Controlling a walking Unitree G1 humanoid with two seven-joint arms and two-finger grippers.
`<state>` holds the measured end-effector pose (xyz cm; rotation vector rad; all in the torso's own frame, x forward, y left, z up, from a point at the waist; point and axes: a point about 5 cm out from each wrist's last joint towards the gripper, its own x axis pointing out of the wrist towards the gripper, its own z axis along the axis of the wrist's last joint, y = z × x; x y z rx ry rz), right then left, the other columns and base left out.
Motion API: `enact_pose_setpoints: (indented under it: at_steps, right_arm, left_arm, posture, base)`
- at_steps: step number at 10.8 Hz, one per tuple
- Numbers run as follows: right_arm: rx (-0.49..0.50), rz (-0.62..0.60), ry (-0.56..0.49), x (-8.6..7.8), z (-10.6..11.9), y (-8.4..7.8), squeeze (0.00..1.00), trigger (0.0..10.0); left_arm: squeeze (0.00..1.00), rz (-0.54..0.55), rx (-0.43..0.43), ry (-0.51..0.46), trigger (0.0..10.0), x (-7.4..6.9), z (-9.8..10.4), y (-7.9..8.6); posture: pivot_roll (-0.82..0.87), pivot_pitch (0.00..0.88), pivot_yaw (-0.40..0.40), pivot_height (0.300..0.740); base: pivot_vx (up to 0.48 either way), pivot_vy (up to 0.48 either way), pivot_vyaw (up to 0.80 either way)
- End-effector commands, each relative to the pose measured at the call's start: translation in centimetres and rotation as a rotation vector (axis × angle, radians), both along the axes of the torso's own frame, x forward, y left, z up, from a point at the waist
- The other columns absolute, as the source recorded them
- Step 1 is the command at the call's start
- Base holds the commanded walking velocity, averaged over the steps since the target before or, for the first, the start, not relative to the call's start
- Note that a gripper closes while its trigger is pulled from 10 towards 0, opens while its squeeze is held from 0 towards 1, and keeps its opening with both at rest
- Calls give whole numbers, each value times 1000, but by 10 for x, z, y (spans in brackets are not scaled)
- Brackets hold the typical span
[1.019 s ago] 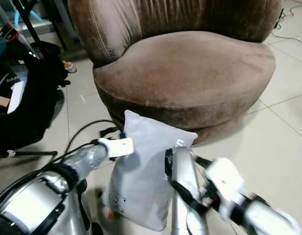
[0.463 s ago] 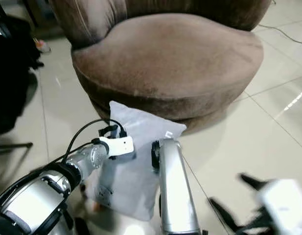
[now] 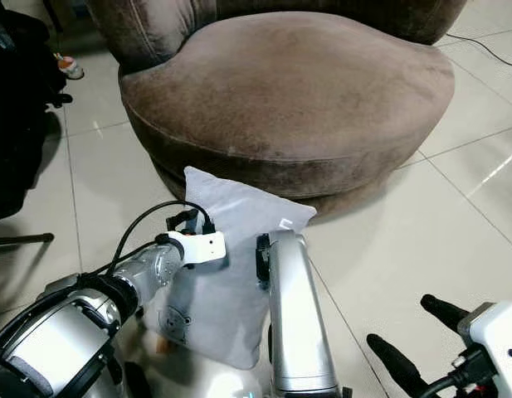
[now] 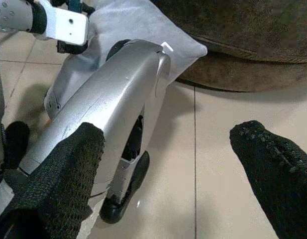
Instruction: Move the pillow to the sofa from floor
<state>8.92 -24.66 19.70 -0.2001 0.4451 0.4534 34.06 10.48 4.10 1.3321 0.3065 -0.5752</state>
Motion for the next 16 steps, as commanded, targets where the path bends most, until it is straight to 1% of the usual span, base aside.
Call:
enact_pose_setpoints:
  at_steps: [1, 4, 5, 6, 7, 8, 9, 12, 14, 16]
  right_arm:
    - [-8, 3, 22, -4, 2, 2, 0, 10000]
    - [2, 7, 37, -4, -1, 5, 0, 10000]
    - [5, 8, 41, -4, -2, 5, 0, 10000]
    - [8, 8, 45, -3, -4, 6, 0, 10000]
    - [9, 8, 48, -4, -5, 7, 0, 10000]
    - [9, 6, 51, -4, -5, 7, 0, 10000]
    - [8, 5, 53, -4, -6, 7, 0, 10000]
    - [9, 4, 57, -2, -8, 8, 0, 10000]
    - [11, 4, 60, -2, -9, 7, 0, 10000]
    - [11, 6, 62, -1, -10, 7, 0, 10000]
  left_arm:
    - [1000, 14, -1, 43, 10000, -7, -10, 1]
    - [1000, 40, -35, 54, 10000, -7, -10, 1]
    - [1000, 79, -96, 92, 10000, -7, -10, 1]
    - [1000, 88, -146, 174, 0, -10, -12, -2]
    - [875, 99, -160, 179, 0, -8, -11, -1]
    - [0, 108, -175, 177, 0, -7, -9, -2]
    - [0, 109, -170, 174, 0, -6, -9, -1]
    - [0, 116, -191, 191, 0, -5, -7, -2]
    - [0, 113, -175, 174, 0, -3, -5, -1]
    - [0, 110, -183, 160, 0, -1, -2, -3]
  posture:
    - [-756, 282, 5, 331]
    - [-743, 285, 9, 331]
    - [-739, 286, 10, 331]
    - [-736, 285, 10, 331]
    - [-737, 284, 12, 331]
    - [-735, 283, 12, 331]
    - [-735, 283, 12, 331]
    - [-728, 282, 12, 331]
    - [-724, 281, 10, 331]
    - [-722, 280, 8, 331]
  base:
    - [0, 0, 0]
    - [0, 0, 0]
    - [0, 0, 0]
    - [0, 0, 0]
    - [0, 0, 0]
    - [0, 0, 0]
    - [0, 0, 0]
    - [0, 0, 0]
    - [0, 0, 0]
    - [0, 0, 0]
